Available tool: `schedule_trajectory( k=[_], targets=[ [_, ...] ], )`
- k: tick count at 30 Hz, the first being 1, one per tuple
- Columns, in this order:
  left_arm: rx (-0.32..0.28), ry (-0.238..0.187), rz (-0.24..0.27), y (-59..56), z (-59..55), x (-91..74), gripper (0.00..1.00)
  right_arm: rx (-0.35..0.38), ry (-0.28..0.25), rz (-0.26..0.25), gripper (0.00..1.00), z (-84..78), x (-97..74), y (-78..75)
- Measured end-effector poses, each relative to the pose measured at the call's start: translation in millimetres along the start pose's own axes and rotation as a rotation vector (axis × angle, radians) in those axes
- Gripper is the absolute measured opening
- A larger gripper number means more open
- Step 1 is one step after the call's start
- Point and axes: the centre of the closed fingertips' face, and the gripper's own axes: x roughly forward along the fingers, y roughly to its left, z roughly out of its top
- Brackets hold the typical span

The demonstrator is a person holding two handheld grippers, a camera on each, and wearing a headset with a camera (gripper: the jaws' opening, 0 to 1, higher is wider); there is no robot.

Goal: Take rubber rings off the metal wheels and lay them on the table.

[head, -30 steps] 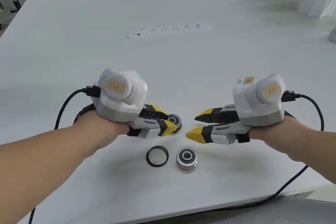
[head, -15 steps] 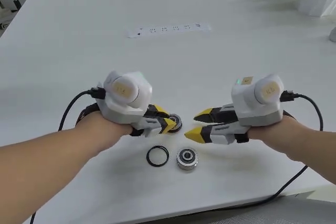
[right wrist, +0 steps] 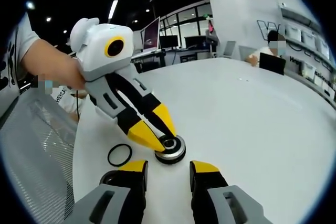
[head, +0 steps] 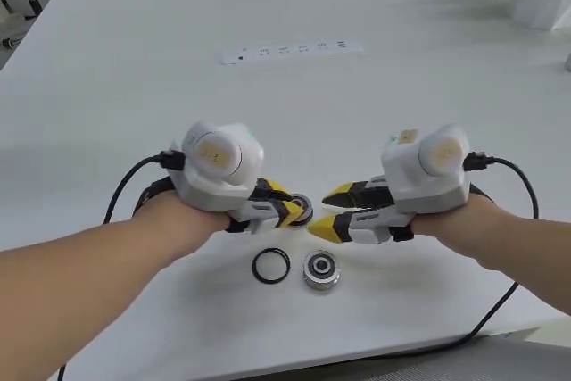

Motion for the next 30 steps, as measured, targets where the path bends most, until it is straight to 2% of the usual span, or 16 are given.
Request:
schedule_trajectory(
  k=[5,9,17,20,30],
  targets=[
    [-0.004,0.001,0.003,0.4,-0.5,0.1,0.07,-0.021,0.007,-0.004,0.3,2.6,8.3,1.6],
    [-0.007,0.001,0.004,0.1,-0.5,-0.2,0.07,-0.052,0.017,-0.037,0.3,4.8,15.8,-2.4],
    [-0.01,-0.003,0.009,-0.5,-0.8,-0.8,0.07,-0.058,0.031,-0.046,0.3,4.4,28.0,-1.8],
    [-0.01,-0.004,0.008,-0.7,-0.8,-0.7,0.07,-0.071,0.04,-0.057,0.27,2.1,28.2,-2.1],
    [-0.015,-0.007,0.014,-0.9,-0.7,-0.4,0.07,-0.067,0.026,-0.066,0.24,1.4,20.9,-2.0]
  ],
)
